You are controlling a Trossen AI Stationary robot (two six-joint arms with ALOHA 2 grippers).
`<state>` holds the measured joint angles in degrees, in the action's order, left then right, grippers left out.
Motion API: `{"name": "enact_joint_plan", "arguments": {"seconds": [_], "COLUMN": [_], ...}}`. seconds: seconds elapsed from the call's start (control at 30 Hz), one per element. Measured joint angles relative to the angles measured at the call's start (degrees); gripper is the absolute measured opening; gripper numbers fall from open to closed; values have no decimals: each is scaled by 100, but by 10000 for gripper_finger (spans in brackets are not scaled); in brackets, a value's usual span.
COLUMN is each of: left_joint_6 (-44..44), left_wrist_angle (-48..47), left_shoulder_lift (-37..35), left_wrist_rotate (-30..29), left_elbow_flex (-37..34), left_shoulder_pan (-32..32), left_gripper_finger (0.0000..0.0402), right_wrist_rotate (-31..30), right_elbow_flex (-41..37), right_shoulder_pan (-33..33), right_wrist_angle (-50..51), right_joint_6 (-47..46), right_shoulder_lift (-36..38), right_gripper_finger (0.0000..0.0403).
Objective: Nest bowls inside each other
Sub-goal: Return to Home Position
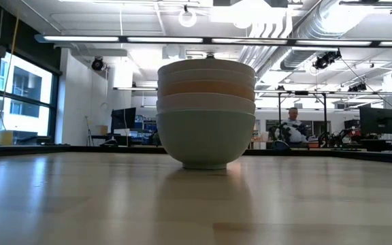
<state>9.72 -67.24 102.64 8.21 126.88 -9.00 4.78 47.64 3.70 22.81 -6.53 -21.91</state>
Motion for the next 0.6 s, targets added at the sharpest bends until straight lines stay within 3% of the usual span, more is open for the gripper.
{"name": "enact_joint_plan", "arguments": {"seconds": [0.23,0.6], "left_joint_6": [-13,-584], "left_wrist_angle": [1031,3424], "left_shoulder_lift": [-1215,-3399], "left_wrist_rotate": [1,7], "left_elbow_flex": [-1242,-4322], "left_shoulder_pan": [82,86], "left_gripper_finger": [165,165], "right_wrist_rotate": [610,519], "right_elbow_flex": [0,0], "right_shoulder_pan": [0,0], "right_wrist_angle": [9,-126], "right_joint_6": [-50,367], "right_shoulder_lift": [-41,-51], "right_gripper_finger": [110,110]}}
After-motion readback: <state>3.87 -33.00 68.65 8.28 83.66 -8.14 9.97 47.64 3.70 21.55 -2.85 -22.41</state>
